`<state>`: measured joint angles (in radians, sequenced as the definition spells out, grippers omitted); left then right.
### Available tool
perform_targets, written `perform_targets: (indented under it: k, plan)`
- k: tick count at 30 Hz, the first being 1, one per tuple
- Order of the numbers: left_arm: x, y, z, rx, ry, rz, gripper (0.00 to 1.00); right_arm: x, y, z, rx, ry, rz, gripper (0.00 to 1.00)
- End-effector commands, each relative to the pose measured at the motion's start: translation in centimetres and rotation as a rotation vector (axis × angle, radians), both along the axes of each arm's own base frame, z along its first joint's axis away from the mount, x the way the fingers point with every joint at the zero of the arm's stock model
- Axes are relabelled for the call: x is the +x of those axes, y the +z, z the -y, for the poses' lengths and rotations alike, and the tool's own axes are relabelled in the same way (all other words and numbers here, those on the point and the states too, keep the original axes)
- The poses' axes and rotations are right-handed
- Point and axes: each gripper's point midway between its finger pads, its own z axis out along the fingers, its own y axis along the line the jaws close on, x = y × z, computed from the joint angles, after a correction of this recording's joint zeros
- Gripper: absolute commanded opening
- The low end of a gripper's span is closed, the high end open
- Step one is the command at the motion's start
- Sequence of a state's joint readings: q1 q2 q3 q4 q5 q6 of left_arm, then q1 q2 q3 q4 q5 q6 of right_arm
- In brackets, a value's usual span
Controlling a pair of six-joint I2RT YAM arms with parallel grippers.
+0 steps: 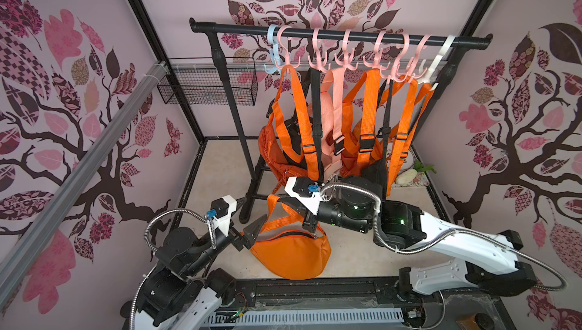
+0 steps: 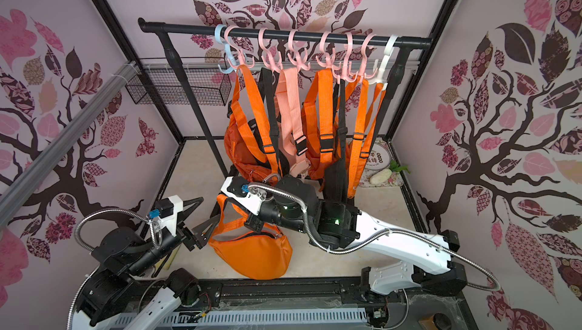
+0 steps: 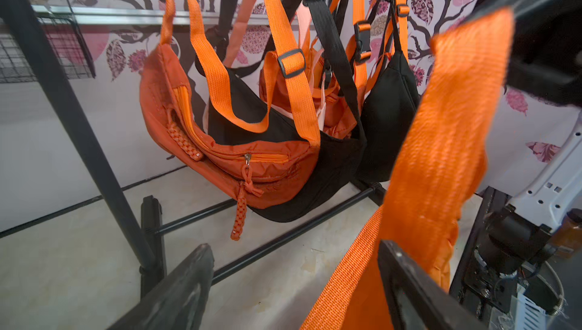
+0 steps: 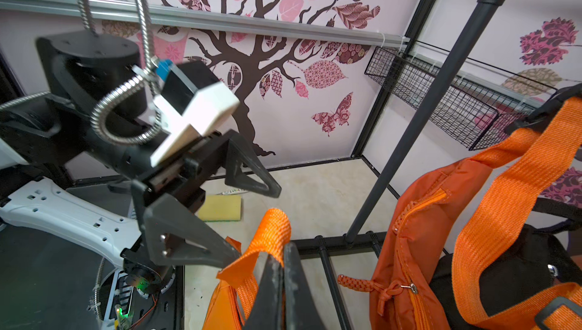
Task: Hang the bag on a hook
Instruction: Pick up the bag from the center of the board.
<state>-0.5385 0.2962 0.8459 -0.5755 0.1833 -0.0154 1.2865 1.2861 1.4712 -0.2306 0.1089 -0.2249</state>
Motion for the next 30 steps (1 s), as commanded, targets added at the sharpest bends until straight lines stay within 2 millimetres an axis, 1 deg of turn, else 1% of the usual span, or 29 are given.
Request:
perform_targets:
  k: [1, 3, 4, 6, 9, 13, 15, 18, 22, 23, 25, 27, 29, 30]
  plan:
    - [-1.3, 3.8, -2.4, -0.072, 0.081, 0.087, 0.85, 0.4, 0.2, -0.2, -0.010, -0.008, 0.013, 0.00]
    - [-1.8, 4.1, -2.3, -0.090, 0.059, 0.117, 0.85, 0.6, 0.1, -0.2, -0.013, -0.013, 0.013, 0.00]
    - [-2.0, 3.8, -1.9, -0.088, 0.034, 0.116, 0.86, 0.7, 0.2, -0.2, -0.009, -0.016, 0.014, 0.00]
    - [-2.8, 2.9, -1.1, -0.055, -0.031, 0.104, 0.85, 1.0, 0.3, -0.1, -0.010, -0.020, 0.013, 0.00]
    - [-3.5, 1.4, 0.4, -0.038, -0.129, 0.065, 0.86, 1.0, 0.7, -0.2, -0.011, -0.013, 0.014, 0.00]
    - [-3.7, -0.6, 1.9, -0.026, -0.214, 0.012, 0.86, 0.9, 1.6, -0.4, -0.001, 0.001, 0.022, 0.00]
    - [-3.6, -1.5, 2.5, -0.011, -0.242, -0.019, 0.84, 0.8, 2.4, -0.4, 0.011, 0.005, 0.027, 0.00]
    - [-3.6, -2.0, 2.7, -0.002, -0.257, -0.039, 0.82, 0.8, 3.1, -0.4, 0.016, 0.005, 0.041, 0.00]
    - [-3.4, -2.7, 2.7, 0.006, -0.247, -0.055, 0.77, 0.7, 3.3, -0.8, 0.012, 0.021, 0.044, 0.00]
    - [-3.3, -2.8, 2.8, 0.001, -0.248, -0.060, 0.73, 0.5, 3.4, -0.9, 0.014, 0.030, 0.044, 0.00]
    - [-2.8, -3.1, 3.2, 0.006, -0.253, -0.086, 0.58, 0.4, 3.8, -0.9, 0.024, 0.037, 0.044, 0.00]
    - [-2.5, -3.2, 3.6, 0.010, -0.265, -0.109, 0.49, 0.4, 4.2, -0.9, 0.034, 0.037, 0.050, 0.00]
    - [-2.0, -3.5, 3.8, 0.022, -0.255, -0.136, 0.33, 0.4, 4.7, -0.8, 0.038, 0.038, 0.058, 0.00]
    - [-1.6, -3.5, 3.5, 0.027, -0.231, -0.139, 0.26, 0.4, 5.1, -0.8, 0.040, 0.036, 0.062, 0.00]
